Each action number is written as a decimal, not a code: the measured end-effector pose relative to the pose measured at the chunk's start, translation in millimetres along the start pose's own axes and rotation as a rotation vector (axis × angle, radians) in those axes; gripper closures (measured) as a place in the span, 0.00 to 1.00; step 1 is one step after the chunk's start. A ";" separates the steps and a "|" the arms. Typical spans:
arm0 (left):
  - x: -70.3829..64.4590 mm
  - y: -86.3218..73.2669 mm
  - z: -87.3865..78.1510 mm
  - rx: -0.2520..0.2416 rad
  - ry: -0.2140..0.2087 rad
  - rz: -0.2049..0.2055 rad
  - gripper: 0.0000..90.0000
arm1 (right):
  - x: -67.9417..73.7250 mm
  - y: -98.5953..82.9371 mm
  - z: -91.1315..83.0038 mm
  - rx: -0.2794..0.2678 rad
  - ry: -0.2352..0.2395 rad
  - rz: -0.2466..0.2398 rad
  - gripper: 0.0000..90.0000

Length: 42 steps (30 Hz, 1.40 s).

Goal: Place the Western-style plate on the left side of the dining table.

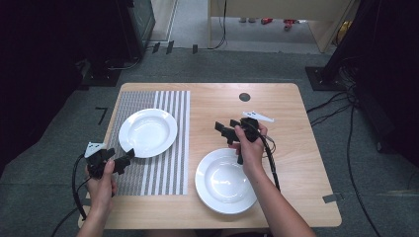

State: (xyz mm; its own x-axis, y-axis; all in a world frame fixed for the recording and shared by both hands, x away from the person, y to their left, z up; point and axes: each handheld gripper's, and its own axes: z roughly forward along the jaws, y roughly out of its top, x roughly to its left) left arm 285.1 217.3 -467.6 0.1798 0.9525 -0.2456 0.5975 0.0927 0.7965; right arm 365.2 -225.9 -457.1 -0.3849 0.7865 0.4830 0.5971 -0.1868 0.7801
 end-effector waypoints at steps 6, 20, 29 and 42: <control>-1.8 -10.4 -7.4 0.003 0.033 0.015 0.20 | -13.3 -6.3 -19.4 0.002 -0.019 -0.006 0.27; 3.2 -34.3 -18.8 0.036 0.066 0.013 0.20 | -46.9 -25.5 -64.5 -0.008 -0.069 0.009 0.25; 9.1 -50.8 -26.5 0.062 0.104 0.016 0.20 | -71.2 -39.1 -101.2 -0.026 -0.118 0.025 0.25; 18.3 -65.7 -37.5 0.077 0.166 0.046 0.20 | -99.0 -57.7 -145.8 -0.042 -0.173 0.065 0.25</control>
State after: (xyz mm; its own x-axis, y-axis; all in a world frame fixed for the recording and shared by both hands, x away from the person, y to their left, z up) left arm 219.9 239.6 -503.7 0.0806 0.9906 -0.1106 0.6506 0.0318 0.7588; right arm 266.3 -378.9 -491.9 -0.2176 0.8608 0.4601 0.5855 -0.2620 0.7672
